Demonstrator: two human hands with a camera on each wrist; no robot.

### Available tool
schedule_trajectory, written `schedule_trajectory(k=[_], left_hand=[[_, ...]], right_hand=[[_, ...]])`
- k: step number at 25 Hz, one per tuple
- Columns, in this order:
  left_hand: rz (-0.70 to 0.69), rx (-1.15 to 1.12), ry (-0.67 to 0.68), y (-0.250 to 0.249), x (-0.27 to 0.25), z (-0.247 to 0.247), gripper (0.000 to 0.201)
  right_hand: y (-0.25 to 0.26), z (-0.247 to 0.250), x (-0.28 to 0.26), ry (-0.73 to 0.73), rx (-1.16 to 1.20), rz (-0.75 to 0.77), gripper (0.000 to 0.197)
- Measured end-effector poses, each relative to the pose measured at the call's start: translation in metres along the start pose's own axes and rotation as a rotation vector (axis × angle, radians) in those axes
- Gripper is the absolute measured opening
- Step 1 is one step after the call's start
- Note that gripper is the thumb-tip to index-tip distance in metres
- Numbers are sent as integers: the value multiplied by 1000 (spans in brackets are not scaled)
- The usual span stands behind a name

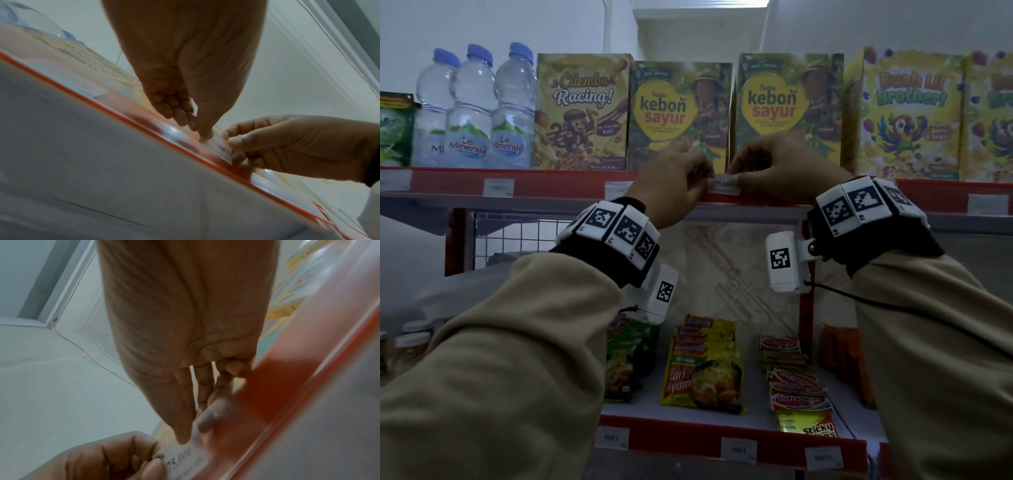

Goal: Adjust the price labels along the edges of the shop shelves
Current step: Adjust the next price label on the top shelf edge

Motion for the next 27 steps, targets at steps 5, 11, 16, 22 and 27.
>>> schedule_trajectory(k=[5, 11, 16, 22, 27], left_hand=[[-7, -12, 19, -1, 0, -1, 18], [19, 1, 70, 0, 1, -5, 18], [48, 51, 142, 1, 1, -9, 21], [32, 84, 164, 0, 1, -12, 25], [28, 101, 159, 0, 0, -13, 25]], right_hand=[[2, -2, -1, 87, -160, 9, 6], [-1, -3, 0, 119, -223, -10, 12], [1, -2, 0, 115, -287, 18, 13], [1, 4, -2, 46, -260, 28, 13], [3, 1, -4, 40, -320, 48, 19]])
Point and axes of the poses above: each hand's wrist, its own x-axis towards the middle knuckle, its own z-axis out of the back of the hand, y = z × x, the point moved 10 cm from there along x, towards the middle knuckle, and after that the axes turned 12 degrees about -y, right-handed, at the moved point
